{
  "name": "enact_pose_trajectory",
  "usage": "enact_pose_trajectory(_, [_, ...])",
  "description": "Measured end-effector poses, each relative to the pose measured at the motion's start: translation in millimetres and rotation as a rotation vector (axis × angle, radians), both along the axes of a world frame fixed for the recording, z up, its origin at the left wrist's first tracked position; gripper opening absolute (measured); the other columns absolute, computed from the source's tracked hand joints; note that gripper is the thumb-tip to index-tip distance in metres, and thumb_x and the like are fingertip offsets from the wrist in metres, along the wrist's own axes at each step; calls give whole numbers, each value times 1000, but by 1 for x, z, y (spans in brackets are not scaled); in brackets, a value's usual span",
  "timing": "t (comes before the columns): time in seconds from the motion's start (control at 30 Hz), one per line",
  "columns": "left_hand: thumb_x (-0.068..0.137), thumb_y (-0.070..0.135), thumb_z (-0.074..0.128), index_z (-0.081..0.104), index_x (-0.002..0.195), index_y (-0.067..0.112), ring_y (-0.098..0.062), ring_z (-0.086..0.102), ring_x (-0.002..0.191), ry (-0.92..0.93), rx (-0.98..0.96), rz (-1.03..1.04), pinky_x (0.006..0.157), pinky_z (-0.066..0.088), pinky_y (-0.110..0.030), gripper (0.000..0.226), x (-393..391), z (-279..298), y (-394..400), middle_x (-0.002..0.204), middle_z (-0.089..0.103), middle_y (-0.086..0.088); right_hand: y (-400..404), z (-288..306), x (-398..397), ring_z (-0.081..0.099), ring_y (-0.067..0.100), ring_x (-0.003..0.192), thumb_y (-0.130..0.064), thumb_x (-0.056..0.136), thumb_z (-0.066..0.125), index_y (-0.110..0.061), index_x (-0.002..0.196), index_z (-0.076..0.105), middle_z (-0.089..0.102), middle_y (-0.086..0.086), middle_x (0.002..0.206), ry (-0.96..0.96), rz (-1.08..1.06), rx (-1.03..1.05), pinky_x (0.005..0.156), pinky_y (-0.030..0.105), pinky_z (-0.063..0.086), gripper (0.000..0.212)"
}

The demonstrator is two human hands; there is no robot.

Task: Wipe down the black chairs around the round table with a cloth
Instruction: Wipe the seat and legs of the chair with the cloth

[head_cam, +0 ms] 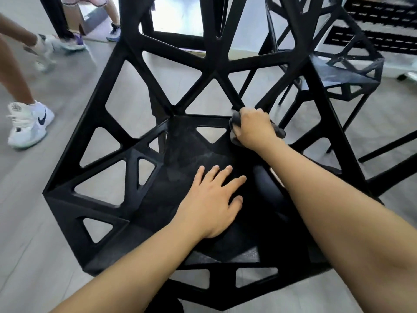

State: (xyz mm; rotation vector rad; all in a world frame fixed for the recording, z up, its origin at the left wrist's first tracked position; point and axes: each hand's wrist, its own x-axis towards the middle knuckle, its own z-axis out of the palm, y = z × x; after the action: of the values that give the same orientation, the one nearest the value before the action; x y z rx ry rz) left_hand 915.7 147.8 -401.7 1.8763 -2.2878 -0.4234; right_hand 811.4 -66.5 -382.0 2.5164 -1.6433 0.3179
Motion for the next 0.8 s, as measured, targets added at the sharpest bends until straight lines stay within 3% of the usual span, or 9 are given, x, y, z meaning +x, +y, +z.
enact_pose_trajectory(0.1, [104, 49, 27, 17, 157, 42, -22, 1, 155, 14, 7, -3, 125, -5, -48, 55, 0, 0, -2, 168, 10, 3, 21, -3, -8, 62, 34, 101, -38, 88, 64, -14, 104, 64, 68, 10, 105, -232, 184, 147, 87, 43, 50, 29])
enact_pose_trajectory(0.2, [104, 49, 30, 22, 156, 42, -23, 4, 154, 25, -2, -3, 125, -3, -48, 53, 1, 2, -2, 167, 16, 3, 39, -3, -10, 63, 20, 100, -45, 80, 62, -27, 105, 65, 69, -6, 104, -240, 334, 252, 89, 40, 51, 31])
enact_pose_trajectory(0.33, [103, 43, 37, 37, 152, 35, -23, 17, 152, 80, -55, 25, 125, 4, -46, 50, 0, 2, -1, 162, 28, 0, 34, -12, -21, 60, 20, 110, -60, 81, 49, -29, 117, 60, 65, -8, 117, -211, 188, 141, 94, 41, 48, 48])
enact_pose_trajectory(0.43, [99, 39, 34, 54, 141, 22, -24, 38, 141, 96, -122, 79, 121, 22, -40, 50, 9, 5, 9, 150, 46, -4, 30, -18, -19, 56, 21, 120, -62, 78, 44, -28, 127, 58, 63, -6, 128, -256, 130, 198, 103, 41, 44, 61])
enact_pose_trajectory(0.53, [95, 44, 23, 58, 137, 20, -24, 44, 137, 17, -160, 89, 117, 32, -38, 59, 41, 9, 40, 147, 51, -5, 34, -14, -17, 53, 24, 125, -51, 84, 58, -25, 129, 60, 61, -1, 133, -285, 104, 248, 109, 40, 39, 51])
enact_pose_trajectory(0.6, [97, 43, 28, 62, 133, 19, -26, 49, 132, -42, -190, 117, 113, 37, -40, 55, 72, 12, 66, 142, 55, -5, 48, -14, -15, 54, 27, 123, -38, 88, 65, -22, 124, 65, 63, 4, 129, -321, 115, 266, 108, 38, 39, 39])
enact_pose_trajectory(0.8, [98, 39, 34, 63, 132, 16, -34, 44, 137, -203, -261, 219, 118, 31, -50, 50, 127, 15, 117, 142, 55, -11, 140, -17, 29, 58, 21, 118, -55, 79, 51, -31, 118, 66, 67, -5, 122, -364, 302, 383, 104, 42, 44, 49])
